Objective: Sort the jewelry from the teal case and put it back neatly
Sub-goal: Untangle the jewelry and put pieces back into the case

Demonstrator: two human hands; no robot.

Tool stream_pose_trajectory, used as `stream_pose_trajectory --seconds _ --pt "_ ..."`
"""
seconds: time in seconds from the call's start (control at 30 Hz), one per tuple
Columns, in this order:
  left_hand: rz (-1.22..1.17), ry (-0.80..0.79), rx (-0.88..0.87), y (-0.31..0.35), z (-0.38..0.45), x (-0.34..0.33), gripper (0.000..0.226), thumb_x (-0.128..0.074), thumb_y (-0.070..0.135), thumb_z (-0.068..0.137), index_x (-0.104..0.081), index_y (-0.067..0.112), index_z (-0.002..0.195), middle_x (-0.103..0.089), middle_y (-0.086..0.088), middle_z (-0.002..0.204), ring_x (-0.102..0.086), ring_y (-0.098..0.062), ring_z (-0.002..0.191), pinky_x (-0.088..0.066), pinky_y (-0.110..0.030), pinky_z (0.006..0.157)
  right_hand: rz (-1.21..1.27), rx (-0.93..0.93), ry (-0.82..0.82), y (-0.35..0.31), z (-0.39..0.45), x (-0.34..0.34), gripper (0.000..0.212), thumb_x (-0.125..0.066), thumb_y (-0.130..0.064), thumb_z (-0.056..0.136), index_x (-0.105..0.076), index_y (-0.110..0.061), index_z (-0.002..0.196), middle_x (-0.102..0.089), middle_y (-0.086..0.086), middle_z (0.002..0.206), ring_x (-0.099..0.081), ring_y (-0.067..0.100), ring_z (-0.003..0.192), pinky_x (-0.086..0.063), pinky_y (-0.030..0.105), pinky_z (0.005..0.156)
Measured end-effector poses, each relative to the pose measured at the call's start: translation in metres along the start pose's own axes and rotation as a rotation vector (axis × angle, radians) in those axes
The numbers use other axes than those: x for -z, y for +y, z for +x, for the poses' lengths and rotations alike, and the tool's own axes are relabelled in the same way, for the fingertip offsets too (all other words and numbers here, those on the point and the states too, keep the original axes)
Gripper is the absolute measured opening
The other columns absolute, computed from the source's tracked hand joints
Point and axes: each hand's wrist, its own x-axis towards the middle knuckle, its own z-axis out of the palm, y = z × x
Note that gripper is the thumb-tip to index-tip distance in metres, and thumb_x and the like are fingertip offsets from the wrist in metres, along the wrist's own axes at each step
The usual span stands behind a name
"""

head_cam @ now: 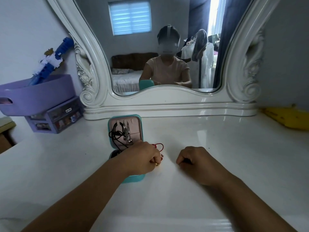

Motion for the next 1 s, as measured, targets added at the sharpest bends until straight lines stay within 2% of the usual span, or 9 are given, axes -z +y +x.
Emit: stream_pose_trajectory --seconds 0.07,0.23,0.33,0.43,0.6,0.67,0.77,0.83,1.0 --pt "-0.045 0.039 0.028 -0.002 0.001 0.001 0.022 -0.059 0.012 0.080 -0.071 0.020 0.097 -0.071 0.001 0.094 -0.058 -0.005 0.075 -0.032 -0.002 0.062 0.003 -0.009 0.008 0.002 -0.002 0.002 0.023 -0.048 0.000 0.080 -0.067 -0.013 0.083 -0.052 -0.012 0.076 -0.050 0.003 0.071 -0.037 0.010 0.064" --pt "-0.084 0.219 0.074 -0.004 0.012 0.008 0.020 -0.058 0.009 0.083 -0.070 0.016 0.098 -0.067 -0.002 0.094 -0.061 -0.015 0.084 -0.042 -0.017 0.072 -0.016 0.006 -0.023 0.003 -0.003 0.003 0.022 -0.050 -0.001 0.080 -0.067 -0.014 0.085 -0.050 -0.010 0.079 -0.051 0.008 0.076 -0.037 0.011 0.066" --pt "-0.132 0.321 0.116 0.000 0.022 0.015 0.017 -0.055 0.008 0.087 -0.067 0.014 0.098 -0.061 -0.003 0.097 -0.059 -0.016 0.086 -0.048 -0.029 0.080 -0.045 -0.006 -0.020 0.003 -0.001 0.002 0.023 -0.048 -0.001 0.081 -0.066 -0.015 0.088 -0.050 -0.006 0.083 -0.050 0.012 0.077 -0.040 0.019 0.069" --pt "-0.183 0.411 0.172 0.007 0.035 0.025 0.020 -0.051 0.005 0.088 -0.066 0.011 0.100 -0.058 -0.002 0.097 -0.060 -0.021 0.086 -0.049 -0.029 0.077 -0.061 -0.019 -0.019 0.002 0.000 0.002 0.025 -0.046 0.000 0.082 -0.065 -0.014 0.090 -0.050 -0.005 0.084 -0.049 0.014 0.078 -0.040 0.023 0.069" --pt "-0.337 0.492 0.228 0.022 0.061 0.031 0.018 -0.052 0.003 0.087 -0.066 0.011 0.095 -0.067 -0.010 0.096 -0.068 -0.024 0.080 -0.053 -0.033 0.079 0.016 -0.059 0.083 0.009 -0.003 0.012 0.023 -0.050 0.000 0.084 -0.069 -0.013 0.086 -0.051 -0.017 0.073 -0.050 0.001 0.068 -0.038 0.007 0.062" --pt "-0.390 0.505 0.214 0.030 0.072 0.027 0.019 -0.053 0.001 0.086 -0.067 0.009 0.096 -0.068 -0.011 0.098 -0.067 -0.025 0.086 -0.051 -0.030 0.081 0.062 -0.108 0.134 0.017 -0.006 0.020 0.025 -0.053 0.000 0.081 -0.068 -0.019 0.077 -0.056 -0.014 0.073 -0.053 0.000 0.067 -0.040 0.008 0.060" --pt "-0.439 0.526 0.196 0.044 0.090 0.019 0.019 -0.054 0.001 0.085 -0.068 0.007 0.098 -0.069 -0.009 0.099 -0.063 -0.018 0.087 -0.043 -0.017 0.074 0.145 -0.206 0.222 0.035 -0.013 0.038 0.030 -0.055 0.002 0.080 -0.063 -0.024 0.067 -0.059 -0.014 0.066 -0.057 0.003 0.060 -0.040 0.009 0.052" --pt "-0.484 0.527 0.180 0.055 0.103 0.013 0.019 -0.055 0.001 0.085 -0.068 0.007 0.097 -0.069 -0.008 0.099 -0.063 -0.017 0.087 -0.039 -0.013 0.071 0.178 -0.272 0.285 0.046 -0.018 0.051 0.024 -0.058 0.000 0.082 -0.067 -0.019 0.071 -0.060 -0.013 0.065 -0.058 0.005 0.059 -0.040 0.008 0.048" --pt "-0.579 0.463 0.113 0.090 0.132 -0.012 0.019 -0.055 0.002 0.085 -0.068 0.008 0.097 -0.069 -0.008 0.100 -0.065 -0.016 0.089 -0.044 -0.014 0.072 0.199 -0.431 0.404 0.082 -0.030 0.084 0.014 -0.061 -0.004 0.084 -0.069 -0.014 0.079 -0.062 -0.002 0.066 -0.057 0.008 0.057 -0.039 0.009 0.046"
